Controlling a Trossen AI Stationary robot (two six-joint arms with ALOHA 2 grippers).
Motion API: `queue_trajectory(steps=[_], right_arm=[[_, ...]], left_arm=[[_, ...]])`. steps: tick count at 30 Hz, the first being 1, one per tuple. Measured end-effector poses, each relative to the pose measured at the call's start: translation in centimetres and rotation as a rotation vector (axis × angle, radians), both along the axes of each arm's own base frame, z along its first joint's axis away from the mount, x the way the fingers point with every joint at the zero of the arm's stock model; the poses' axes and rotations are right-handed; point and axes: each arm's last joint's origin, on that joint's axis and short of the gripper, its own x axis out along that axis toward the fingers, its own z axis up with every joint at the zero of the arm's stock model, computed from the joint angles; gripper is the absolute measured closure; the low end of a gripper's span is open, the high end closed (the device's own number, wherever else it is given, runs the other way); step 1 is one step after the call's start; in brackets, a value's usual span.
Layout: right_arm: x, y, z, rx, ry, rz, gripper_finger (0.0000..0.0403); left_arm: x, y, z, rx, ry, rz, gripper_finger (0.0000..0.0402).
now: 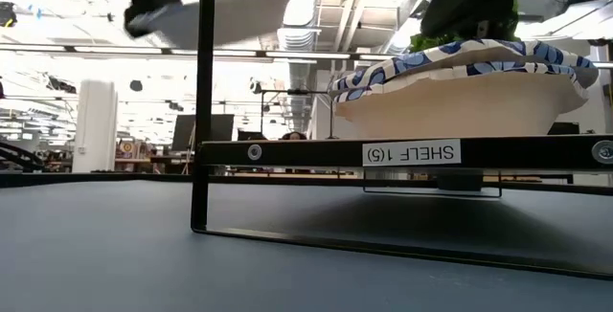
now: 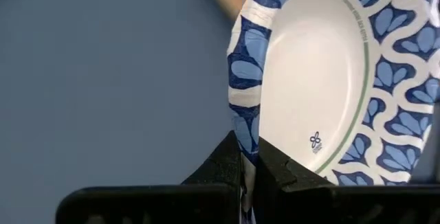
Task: Place and stack bowls onto a shelf
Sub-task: Stack the white pattern plate into the white pattern plate on the shelf
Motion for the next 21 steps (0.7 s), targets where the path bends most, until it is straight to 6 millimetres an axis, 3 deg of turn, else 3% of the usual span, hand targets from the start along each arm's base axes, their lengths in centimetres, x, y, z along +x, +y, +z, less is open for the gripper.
queue_trajectory(steps=[6,10,16,21], right_arm=[[-0.8,-0.4,1.9,0.016,0.001,-0.063,0.034],[-2.3,-0.5,4.9,-0.057,-0.011,-0.117,0.034],[-5.5,-0.8,9.1,-0.169,-0.03,-0.231,0.034],[-7.4,-1.1,10.0,-0.229,-0.061,-0.308,0.034]], left_arm=[[1.1,0.3,4.1,0.02,-0.157,0.003,0.0401],[2.4,0.3,5.2,0.045,-0.197,-0.018,0.0401],[5.3,0.2,4.0,0.029,-0.169,-0.055,0.0401],[8.5,-0.1,2.6,-0.032,-0.209,-0.128,0.0401]])
